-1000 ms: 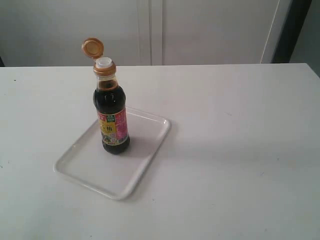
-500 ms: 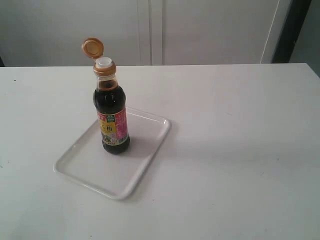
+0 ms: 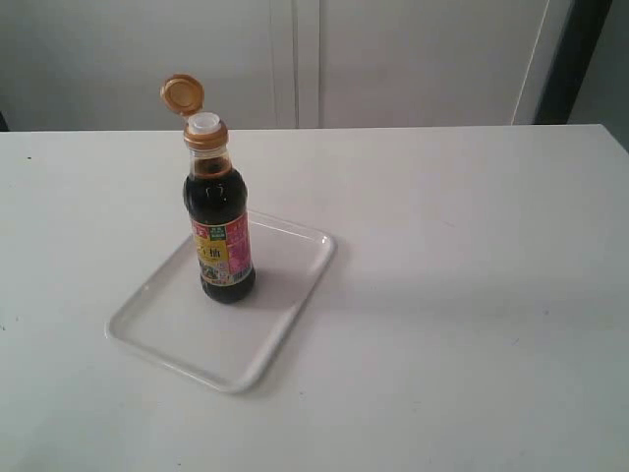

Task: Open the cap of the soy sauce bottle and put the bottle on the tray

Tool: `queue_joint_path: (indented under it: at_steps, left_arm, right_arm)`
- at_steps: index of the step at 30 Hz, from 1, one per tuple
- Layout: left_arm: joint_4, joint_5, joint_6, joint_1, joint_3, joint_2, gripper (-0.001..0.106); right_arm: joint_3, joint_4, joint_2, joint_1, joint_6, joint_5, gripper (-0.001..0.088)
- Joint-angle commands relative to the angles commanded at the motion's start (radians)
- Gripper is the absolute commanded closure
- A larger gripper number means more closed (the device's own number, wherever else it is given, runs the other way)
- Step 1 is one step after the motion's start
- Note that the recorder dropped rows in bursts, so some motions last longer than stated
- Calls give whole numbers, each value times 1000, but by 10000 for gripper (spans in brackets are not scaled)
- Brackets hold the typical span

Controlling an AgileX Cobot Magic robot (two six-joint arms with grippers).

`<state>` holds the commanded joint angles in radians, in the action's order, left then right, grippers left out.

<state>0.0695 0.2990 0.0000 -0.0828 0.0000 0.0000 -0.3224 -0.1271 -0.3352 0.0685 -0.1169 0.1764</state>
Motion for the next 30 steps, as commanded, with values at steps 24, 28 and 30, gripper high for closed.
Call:
queue_joint_path:
  at_steps: [24,28,30]
  left_arm:
    - [-2,0,0,0,0,0,1053]
    - [-2,0,0,0,0,0,1053]
    - [-2,0,0,0,0,0,1053]
  right_arm:
    - [0,0,0,0,0,0,868]
    - [0,25,0,0,10,0,868]
    - [0,52,7,0,62,-2,868]
